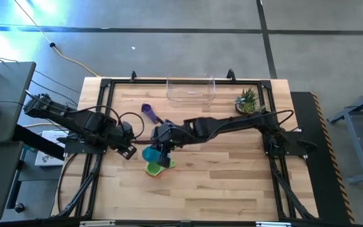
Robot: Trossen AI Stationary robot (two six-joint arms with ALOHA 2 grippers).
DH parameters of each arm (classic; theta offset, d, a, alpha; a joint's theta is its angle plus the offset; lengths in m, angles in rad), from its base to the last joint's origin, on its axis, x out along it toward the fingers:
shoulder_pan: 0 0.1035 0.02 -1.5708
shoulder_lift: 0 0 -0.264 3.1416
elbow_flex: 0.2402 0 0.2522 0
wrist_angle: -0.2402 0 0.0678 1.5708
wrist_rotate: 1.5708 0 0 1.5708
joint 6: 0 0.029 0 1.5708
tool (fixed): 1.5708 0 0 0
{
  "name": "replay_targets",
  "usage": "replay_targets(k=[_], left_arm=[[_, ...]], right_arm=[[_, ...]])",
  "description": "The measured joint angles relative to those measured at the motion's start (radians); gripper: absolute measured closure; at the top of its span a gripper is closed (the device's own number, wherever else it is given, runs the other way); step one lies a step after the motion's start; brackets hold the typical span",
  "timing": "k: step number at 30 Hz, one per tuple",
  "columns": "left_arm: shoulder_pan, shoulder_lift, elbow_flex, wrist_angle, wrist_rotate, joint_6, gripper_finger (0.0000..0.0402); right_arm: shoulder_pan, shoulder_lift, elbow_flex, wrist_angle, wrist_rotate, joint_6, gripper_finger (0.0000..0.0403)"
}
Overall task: Nest measuring cups in basket
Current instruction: Stack the light blue measuring cup on top of the green measuring cup
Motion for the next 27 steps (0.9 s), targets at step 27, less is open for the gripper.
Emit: replay_targets(k=[27], left_arm=[[0.001,0.000,0.000,-0.002,-0.015,-0.064,0.0336]], right_arm=[[0.006,0.154,0.010,-0.009,-0.075,-0.115,0.0403]])
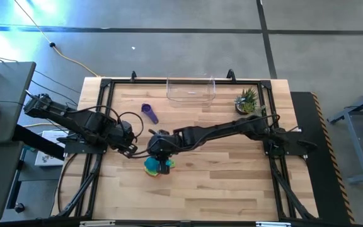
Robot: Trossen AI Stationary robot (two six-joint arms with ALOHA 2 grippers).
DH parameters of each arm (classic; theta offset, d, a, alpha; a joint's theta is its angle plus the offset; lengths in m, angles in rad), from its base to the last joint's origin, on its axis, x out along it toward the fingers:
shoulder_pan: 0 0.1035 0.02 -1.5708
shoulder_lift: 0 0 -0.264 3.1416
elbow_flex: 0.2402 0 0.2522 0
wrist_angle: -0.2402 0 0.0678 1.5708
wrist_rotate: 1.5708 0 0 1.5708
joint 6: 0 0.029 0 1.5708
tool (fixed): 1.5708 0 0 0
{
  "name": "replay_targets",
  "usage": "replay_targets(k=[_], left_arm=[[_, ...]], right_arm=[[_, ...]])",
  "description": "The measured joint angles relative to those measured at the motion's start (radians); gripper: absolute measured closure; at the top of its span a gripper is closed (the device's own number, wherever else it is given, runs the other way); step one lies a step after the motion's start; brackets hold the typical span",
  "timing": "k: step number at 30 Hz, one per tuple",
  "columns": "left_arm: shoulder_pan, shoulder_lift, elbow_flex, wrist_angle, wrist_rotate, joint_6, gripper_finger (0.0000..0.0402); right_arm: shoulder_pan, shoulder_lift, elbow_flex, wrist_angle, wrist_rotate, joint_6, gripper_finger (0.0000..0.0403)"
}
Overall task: Nest measuring cups in basket
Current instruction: Stack the light blue measuring cup on top of the green measuring cup
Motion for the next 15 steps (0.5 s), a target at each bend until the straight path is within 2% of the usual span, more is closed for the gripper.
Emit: replay_targets(k=[15], left_arm=[[0.000,0.000,0.000,0.001,-0.004,0.001,0.0336]], right_arm=[[0.001,0.045,0.000,-0.020,-0.026,-0.039,0.0403]])
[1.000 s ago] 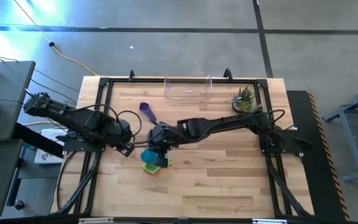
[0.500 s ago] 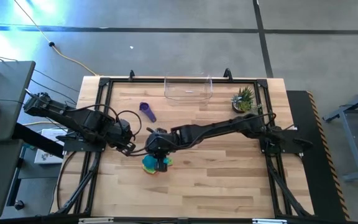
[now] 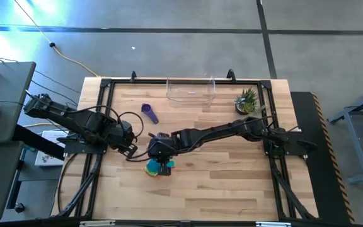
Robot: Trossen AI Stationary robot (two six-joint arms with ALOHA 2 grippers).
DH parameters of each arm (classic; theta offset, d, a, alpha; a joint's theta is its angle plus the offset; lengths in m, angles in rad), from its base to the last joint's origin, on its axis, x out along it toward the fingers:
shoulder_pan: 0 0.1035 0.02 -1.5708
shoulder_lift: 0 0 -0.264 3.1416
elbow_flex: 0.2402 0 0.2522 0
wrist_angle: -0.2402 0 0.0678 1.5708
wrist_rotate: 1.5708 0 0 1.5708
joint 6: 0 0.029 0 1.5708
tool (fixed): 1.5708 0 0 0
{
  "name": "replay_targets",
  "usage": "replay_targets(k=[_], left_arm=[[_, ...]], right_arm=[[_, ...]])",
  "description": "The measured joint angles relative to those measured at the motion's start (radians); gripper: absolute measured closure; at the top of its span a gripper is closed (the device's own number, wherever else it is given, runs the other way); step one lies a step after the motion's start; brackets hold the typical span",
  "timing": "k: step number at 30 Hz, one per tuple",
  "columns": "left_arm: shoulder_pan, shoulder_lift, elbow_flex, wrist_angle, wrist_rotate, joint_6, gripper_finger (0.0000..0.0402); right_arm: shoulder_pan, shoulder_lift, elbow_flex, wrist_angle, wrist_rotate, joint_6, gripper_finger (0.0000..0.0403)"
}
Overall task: Nest measuring cups in basket
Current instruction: Stack the light blue measuring cup on top of the green measuring cup
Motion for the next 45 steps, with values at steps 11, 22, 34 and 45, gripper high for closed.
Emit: replay_targets(k=[11,22,34,45], left_arm=[[0.000,0.000,0.000,0.000,0.000,0.004,0.0336],[0.000,0.000,0.000,0.000,0.000,0.004,0.0336],[0.000,0.000,0.000,0.000,0.000,0.026,0.0336],[0.000,0.000,0.000,0.000,0.000,0.026,0.0336]], right_arm=[[0.000,-0.001,0.000,0.002,0.000,-0.029,0.0395],[0.001,-0.001,0.000,0.002,0.001,-0.028,0.0387],[0.013,0.016,0.000,0.005,0.034,-0.029,0.0386],[0.012,0.016,0.000,0.024,0.027,-0.044,0.0386]])
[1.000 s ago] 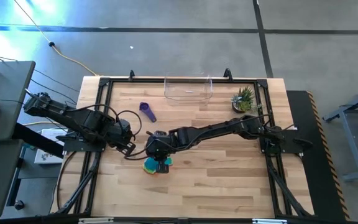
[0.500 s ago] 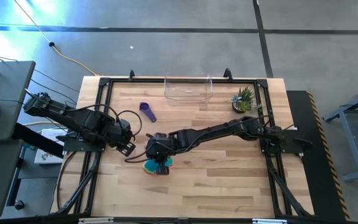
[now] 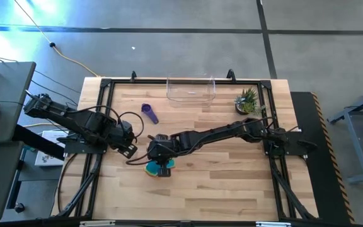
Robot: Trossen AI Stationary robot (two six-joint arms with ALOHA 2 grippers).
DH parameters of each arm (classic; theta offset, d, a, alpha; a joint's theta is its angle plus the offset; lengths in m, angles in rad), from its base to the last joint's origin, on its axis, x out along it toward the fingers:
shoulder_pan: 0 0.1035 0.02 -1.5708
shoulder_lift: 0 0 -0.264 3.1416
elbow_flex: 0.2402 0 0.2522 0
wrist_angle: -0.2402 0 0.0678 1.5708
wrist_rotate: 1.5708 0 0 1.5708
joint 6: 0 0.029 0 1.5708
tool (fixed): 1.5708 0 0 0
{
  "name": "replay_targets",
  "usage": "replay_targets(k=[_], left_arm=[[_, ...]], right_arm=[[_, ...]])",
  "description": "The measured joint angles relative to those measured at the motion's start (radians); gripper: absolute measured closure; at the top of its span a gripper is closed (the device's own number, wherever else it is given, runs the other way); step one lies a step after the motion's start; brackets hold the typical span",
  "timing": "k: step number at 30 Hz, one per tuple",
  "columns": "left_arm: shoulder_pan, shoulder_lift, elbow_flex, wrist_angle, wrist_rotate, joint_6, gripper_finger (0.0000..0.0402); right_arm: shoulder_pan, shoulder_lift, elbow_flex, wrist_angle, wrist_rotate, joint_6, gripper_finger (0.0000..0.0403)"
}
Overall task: Nest measuring cups in basket
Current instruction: Stack the light blue measuring cup on top of the green measuring cup, then stack the dark blue measuring cup on top of the light blue measuring cup
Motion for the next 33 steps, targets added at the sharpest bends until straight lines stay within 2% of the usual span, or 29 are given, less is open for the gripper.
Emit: replay_targets(k=[7,16,25,33], left_arm=[[0.000,0.000,0.000,0.000,0.000,0.000,0.0336],[0.000,0.000,0.000,0.000,0.000,0.000,0.0336],[0.000,0.000,0.000,0.000,-0.004,0.070,0.0336],[0.018,0.000,0.000,-0.002,-0.174,0.227,0.0336]], right_arm=[[0.000,0.000,0.000,0.005,-0.009,0.008,0.0381],[0.000,0.000,0.000,0.025,0.000,0.027,0.0333],[-0.020,0.000,0.047,-0.012,0.006,0.140,0.0331],[-0.020,0.001,0.143,-0.100,0.016,0.287,0.0331]])
